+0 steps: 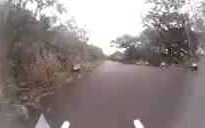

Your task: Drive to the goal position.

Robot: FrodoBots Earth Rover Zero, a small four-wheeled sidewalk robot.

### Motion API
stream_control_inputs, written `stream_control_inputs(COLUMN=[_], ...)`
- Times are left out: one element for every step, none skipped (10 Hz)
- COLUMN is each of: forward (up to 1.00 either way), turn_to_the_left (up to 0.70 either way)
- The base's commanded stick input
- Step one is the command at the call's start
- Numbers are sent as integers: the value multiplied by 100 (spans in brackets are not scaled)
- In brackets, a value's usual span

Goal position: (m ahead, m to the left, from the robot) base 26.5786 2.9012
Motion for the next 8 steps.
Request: stream_control_inputs(forward=[50, 50, 50, 50, 50, 50, 50, 50], turn_to_the_left=[0, 0, 0, 0, 0, 0, 0, 0])
